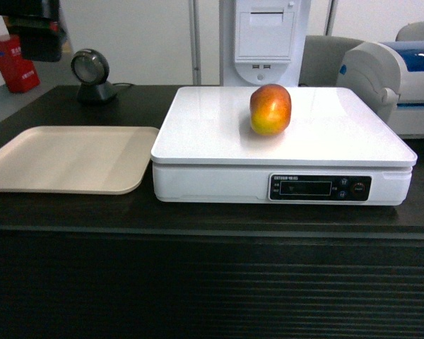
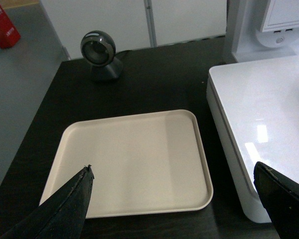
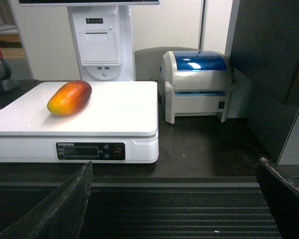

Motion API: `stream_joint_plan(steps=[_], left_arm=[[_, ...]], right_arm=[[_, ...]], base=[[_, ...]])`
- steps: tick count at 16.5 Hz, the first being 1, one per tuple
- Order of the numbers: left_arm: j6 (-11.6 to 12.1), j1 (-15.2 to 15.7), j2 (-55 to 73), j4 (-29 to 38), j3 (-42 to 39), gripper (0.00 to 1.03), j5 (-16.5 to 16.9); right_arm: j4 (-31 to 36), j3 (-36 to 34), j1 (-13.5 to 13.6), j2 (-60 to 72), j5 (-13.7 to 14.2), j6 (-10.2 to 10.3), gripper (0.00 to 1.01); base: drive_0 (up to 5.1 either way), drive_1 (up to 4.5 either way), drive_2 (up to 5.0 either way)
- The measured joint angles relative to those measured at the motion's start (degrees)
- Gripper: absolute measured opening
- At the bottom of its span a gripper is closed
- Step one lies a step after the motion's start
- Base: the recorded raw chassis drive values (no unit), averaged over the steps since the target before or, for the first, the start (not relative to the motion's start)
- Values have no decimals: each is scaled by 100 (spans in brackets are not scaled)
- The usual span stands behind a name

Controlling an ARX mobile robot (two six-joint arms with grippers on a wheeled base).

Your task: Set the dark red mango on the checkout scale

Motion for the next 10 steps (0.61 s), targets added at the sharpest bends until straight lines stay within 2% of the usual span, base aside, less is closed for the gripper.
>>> stream_joint_plan(steps=[4,8,10], left_arm=[[7,315,-1051,-90,-1099,98,37],[-232,872,-2063,-437,-1718,98,35],[-308,905,-2406,-623,-1781,98,55]], right_arm=[[0,0,0,0,0,0,98],[0,0,0,0,0,0,98],[0,0,0,0,0,0,98]], base=[[0,0,0],[0,0,0],[0,0,0]])
